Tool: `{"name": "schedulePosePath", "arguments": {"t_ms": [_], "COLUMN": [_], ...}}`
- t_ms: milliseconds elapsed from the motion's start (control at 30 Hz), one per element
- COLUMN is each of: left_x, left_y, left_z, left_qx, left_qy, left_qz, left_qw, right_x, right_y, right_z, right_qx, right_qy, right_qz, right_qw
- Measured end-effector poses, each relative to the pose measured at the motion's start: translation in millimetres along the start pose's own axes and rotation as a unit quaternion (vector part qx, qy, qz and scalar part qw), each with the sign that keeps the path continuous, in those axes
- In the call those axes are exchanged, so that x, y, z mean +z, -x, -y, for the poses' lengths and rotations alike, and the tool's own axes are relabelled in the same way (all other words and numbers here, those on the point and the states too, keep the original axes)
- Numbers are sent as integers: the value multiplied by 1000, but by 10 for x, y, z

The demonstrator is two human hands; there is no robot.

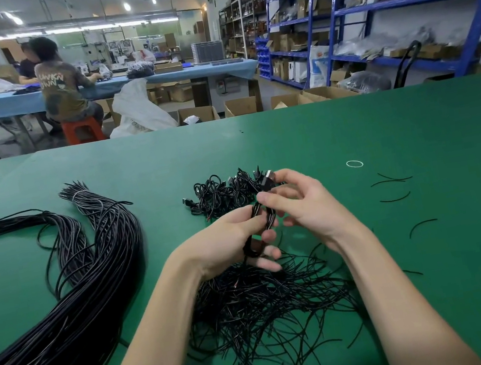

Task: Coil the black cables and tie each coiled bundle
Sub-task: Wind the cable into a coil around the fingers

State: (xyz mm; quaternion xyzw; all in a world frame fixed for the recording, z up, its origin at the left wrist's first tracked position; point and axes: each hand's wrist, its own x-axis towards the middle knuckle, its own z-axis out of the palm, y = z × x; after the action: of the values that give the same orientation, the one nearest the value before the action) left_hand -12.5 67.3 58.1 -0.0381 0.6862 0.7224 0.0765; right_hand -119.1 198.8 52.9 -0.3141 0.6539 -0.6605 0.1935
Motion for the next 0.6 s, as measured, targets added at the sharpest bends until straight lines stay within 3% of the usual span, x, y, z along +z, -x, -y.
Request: {"name": "schedulePosePath", "arguments": {"t_ms": [333, 600], "left_x": [33, 43], "left_y": [-57, -121], "left_z": [-20, 39], "left_qx": [-5, 34], "left_qy": [-20, 116], "left_qz": [-58, -128], "left_qw": [998, 984], "right_x": [3, 10], "right_y": [-13, -46], "right_z": [-5, -36], "right_qx": [48, 59], "right_qy": [38, -43], "right_qz": [-23, -100], "right_qw": [998, 992]}}
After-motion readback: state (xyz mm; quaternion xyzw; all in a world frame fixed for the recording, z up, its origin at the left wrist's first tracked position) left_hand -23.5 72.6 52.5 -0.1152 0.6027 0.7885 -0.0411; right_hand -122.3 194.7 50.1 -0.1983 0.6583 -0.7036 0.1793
